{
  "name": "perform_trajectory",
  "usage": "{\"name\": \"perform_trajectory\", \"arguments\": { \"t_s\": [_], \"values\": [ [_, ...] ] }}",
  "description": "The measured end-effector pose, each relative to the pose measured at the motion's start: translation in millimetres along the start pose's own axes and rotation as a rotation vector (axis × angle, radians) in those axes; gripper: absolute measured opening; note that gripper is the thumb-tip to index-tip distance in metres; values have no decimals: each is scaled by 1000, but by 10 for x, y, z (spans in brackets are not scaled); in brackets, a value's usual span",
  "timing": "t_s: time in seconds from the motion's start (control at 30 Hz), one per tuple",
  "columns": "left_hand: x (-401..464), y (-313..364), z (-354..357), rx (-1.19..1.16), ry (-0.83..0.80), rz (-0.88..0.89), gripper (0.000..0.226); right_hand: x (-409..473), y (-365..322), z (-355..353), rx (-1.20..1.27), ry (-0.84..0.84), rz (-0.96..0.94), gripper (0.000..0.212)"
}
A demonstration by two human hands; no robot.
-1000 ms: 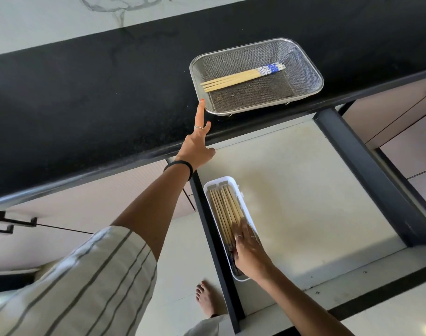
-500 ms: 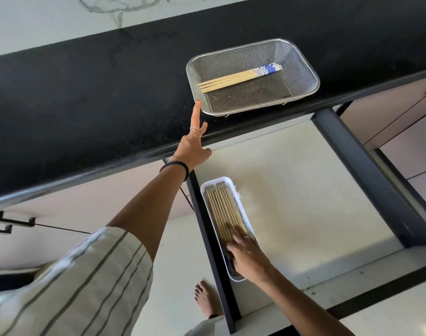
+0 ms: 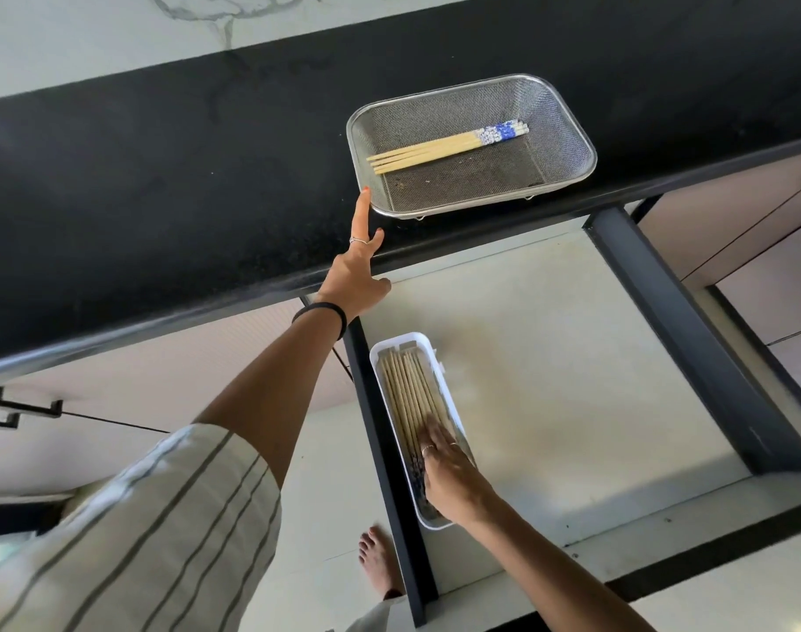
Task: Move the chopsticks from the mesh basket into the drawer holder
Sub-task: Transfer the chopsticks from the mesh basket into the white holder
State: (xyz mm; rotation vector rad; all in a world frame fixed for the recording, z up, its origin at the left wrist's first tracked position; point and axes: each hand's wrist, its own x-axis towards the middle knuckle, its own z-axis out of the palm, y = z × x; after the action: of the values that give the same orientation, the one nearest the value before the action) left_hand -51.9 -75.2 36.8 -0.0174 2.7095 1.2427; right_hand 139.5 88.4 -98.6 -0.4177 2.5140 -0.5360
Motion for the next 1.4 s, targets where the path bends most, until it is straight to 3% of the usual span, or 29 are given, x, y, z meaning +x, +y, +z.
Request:
{"name": "perform_trajectory", "arguments": {
  "t_s": [0.13, 0.27, 0.4, 0.67, 0.9, 1.1, 1.4],
  "values": [
    [-14, 15, 2, 19, 2, -35, 96, -17, 41, -22, -25, -25, -56, 62],
    [-28, 28, 8, -12, 14, -7, 108, -41, 64, -70, -48, -15, -119, 64],
    [-33, 72, 28, -29, 23, -1, 104, 6, 24, -98, -103, 33, -230, 71],
    [-20, 101, 71, -115, 51, 43, 115, 9, 80, -62, -212, -15, -312, 60],
    [0, 76, 82, -110, 66, 29, 115, -37, 107, -88, -174, -64, -309, 67],
    [4, 78, 106, -142, 83, 14, 116, -44, 56, -125, -84, -111, -52, 72],
    [15, 82, 128, -128, 101, 11, 116, -25, 88, -329, -8, -87, -190, 63]
  ]
}}
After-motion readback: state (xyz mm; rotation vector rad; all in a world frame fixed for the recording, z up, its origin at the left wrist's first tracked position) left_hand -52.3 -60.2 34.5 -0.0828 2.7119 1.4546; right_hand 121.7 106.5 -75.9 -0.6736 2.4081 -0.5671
